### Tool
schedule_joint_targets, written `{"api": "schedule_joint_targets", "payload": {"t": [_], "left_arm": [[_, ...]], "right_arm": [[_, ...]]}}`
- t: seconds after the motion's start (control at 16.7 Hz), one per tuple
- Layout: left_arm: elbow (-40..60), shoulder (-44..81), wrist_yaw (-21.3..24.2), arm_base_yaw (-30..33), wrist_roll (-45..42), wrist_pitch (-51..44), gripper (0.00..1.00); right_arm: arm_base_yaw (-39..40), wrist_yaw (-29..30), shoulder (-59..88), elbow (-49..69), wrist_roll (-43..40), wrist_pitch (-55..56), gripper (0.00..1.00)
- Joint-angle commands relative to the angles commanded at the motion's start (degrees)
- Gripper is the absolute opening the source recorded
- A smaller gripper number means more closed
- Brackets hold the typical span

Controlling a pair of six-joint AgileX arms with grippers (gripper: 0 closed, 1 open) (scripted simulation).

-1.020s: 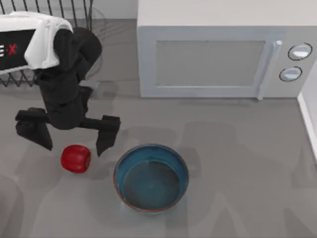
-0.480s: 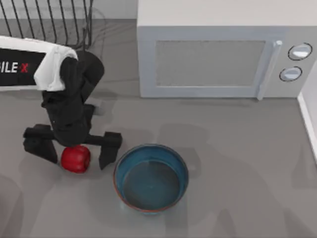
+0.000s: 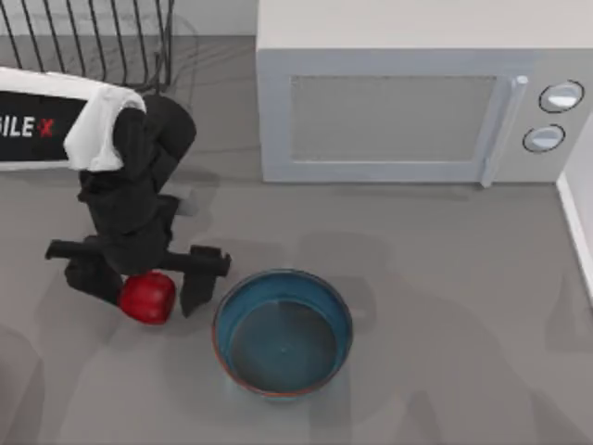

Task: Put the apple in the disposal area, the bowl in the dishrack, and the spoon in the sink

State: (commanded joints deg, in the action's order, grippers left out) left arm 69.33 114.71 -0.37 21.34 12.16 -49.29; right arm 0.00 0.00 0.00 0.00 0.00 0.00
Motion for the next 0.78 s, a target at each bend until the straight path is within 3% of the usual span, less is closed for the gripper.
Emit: {"api": "schedule_joint_targets", "payload": {"t": [0.3, 0.78], "left_arm": [[0.0, 0.0, 0.0, 0.0, 0.0, 0.0, 0.02], [0.0, 0.0, 0.0, 0.0, 0.0, 0.0, 0.0]], "right_arm": [[0.0, 0.0, 0.0, 0.0, 0.0, 0.0, 1.0], [0.0, 0.0, 0.0, 0.0, 0.0, 0.0, 1.0]]}}
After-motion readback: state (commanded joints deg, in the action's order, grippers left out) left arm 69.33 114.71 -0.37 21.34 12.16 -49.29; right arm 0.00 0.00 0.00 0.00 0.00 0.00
